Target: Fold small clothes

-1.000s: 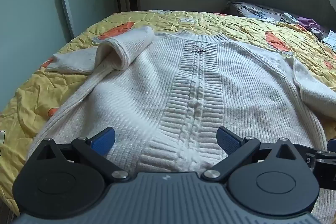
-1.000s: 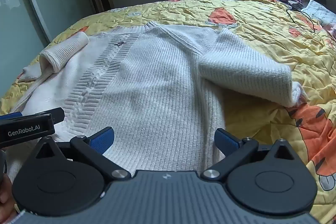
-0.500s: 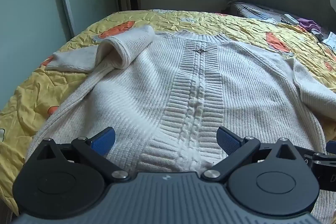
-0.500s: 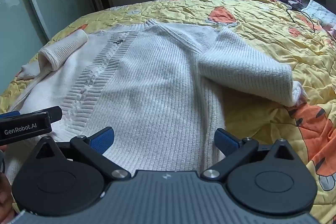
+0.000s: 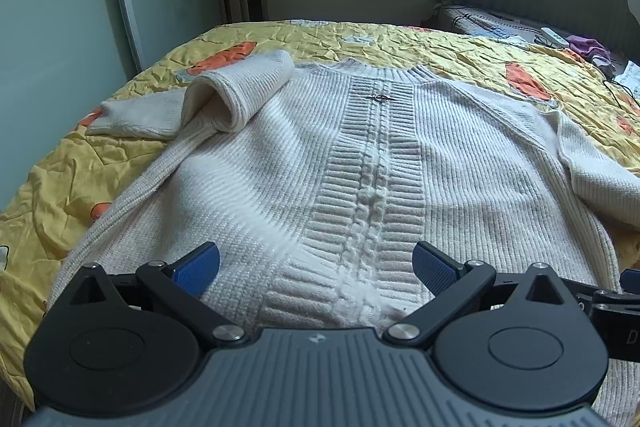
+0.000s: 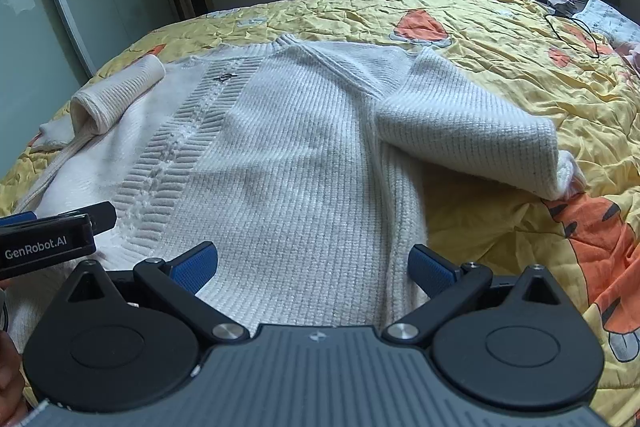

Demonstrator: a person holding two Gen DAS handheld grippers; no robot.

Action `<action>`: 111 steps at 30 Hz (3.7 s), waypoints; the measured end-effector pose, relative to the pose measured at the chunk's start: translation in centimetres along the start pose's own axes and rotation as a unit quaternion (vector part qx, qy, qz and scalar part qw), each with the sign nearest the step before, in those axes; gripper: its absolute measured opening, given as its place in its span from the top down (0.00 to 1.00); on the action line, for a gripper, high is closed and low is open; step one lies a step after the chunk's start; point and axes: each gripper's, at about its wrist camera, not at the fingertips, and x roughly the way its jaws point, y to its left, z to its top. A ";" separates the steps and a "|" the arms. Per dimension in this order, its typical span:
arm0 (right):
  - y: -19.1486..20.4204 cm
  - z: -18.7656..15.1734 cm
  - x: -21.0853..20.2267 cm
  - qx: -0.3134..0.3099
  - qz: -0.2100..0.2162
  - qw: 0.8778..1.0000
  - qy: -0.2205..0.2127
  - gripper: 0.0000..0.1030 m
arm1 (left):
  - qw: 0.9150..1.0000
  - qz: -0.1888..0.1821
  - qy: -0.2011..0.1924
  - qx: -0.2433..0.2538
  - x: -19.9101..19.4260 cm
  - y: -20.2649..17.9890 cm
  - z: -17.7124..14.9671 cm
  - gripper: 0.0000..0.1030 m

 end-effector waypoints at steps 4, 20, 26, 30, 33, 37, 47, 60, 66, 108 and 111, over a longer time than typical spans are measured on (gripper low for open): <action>0.0 0.0 0.0 0.001 0.000 1.000 0.001 0.00 | 1.000 0.001 -0.001 0.000 0.0 0.0 0.0 0.00; -0.2 0.0 0.1 0.001 -0.001 1.000 0.002 0.00 | 1.000 0.004 -0.012 0.004 -0.2 0.0 0.1 0.00; -0.4 0.0 0.2 0.005 -0.001 1.000 0.004 0.00 | 1.000 -0.012 -0.016 0.008 -0.3 0.0 -0.1 0.00; -0.5 0.1 0.3 0.005 -0.001 1.000 0.005 0.00 | 0.999 0.006 -0.032 0.000 -0.8 0.0 -0.2 0.00; -0.5 0.0 0.3 0.005 -0.001 1.000 0.005 0.00 | 1.000 0.015 -0.023 -0.006 -0.7 0.1 -0.1 0.00; -0.4 0.1 0.3 0.005 -0.002 1.000 0.005 0.00 | 1.000 0.001 -0.023 -0.008 -0.7 0.2 0.0 0.00; -0.6 0.1 0.4 0.006 -0.002 1.000 0.006 0.00 | 0.999 0.026 -0.032 0.009 -0.9 -0.4 -0.1 0.00; -2.1 0.2 -0.1 -0.015 0.008 0.999 -0.029 0.00 | 0.999 0.032 -0.027 0.013 -0.7 -0.4 -0.3 0.00; -6.4 1.6 1.0 0.023 0.026 0.999 -0.027 0.00 | 0.999 0.021 -0.041 0.027 -1.0 -1.4 -0.3 0.00; -25.9 11.9 -0.3 0.106 -0.234 0.944 -0.206 0.00 | 0.995 -0.019 -0.027 0.097 0.8 -5.5 -0.7 0.00; -30.8 9.4 0.1 0.252 -0.126 0.948 -0.146 0.00 | 0.992 -0.024 -0.031 0.117 0.7 -6.4 -1.1 0.00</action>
